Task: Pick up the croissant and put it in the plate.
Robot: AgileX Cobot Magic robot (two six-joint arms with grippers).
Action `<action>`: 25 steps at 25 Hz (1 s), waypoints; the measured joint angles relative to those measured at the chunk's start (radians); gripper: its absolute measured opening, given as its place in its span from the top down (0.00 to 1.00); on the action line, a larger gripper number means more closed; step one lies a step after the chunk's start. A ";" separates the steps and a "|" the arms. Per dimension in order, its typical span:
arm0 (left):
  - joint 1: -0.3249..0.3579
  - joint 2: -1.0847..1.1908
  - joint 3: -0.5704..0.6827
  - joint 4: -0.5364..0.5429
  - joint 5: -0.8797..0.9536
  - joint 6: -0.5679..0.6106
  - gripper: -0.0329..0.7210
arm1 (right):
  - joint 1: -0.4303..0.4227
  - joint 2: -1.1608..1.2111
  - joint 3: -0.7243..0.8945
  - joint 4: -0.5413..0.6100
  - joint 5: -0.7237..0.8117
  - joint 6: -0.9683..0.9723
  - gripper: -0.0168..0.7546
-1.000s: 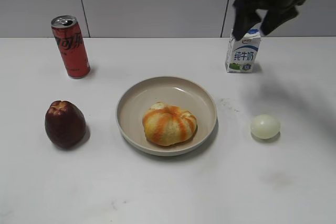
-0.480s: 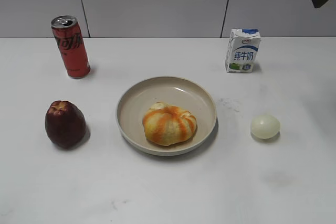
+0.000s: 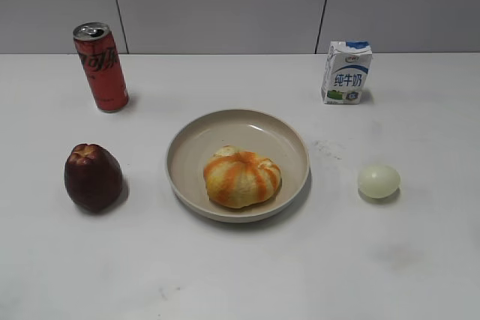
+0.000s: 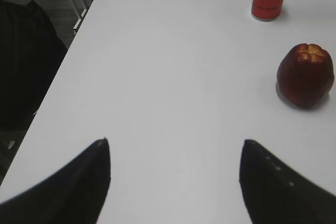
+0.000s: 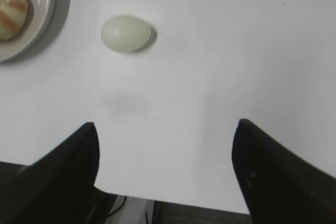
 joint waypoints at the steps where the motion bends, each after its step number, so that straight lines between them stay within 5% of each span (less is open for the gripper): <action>1: 0.000 0.000 0.000 0.000 0.000 0.000 0.18 | 0.000 -0.036 0.046 0.000 -0.012 0.001 0.21; 13: 0.000 0.000 0.000 0.000 0.000 0.000 0.18 | 0.000 -0.532 0.527 0.000 -0.158 0.001 0.21; 25: 0.000 0.000 0.000 0.000 0.000 0.000 0.18 | 0.000 -0.977 0.624 -0.001 -0.157 0.001 0.21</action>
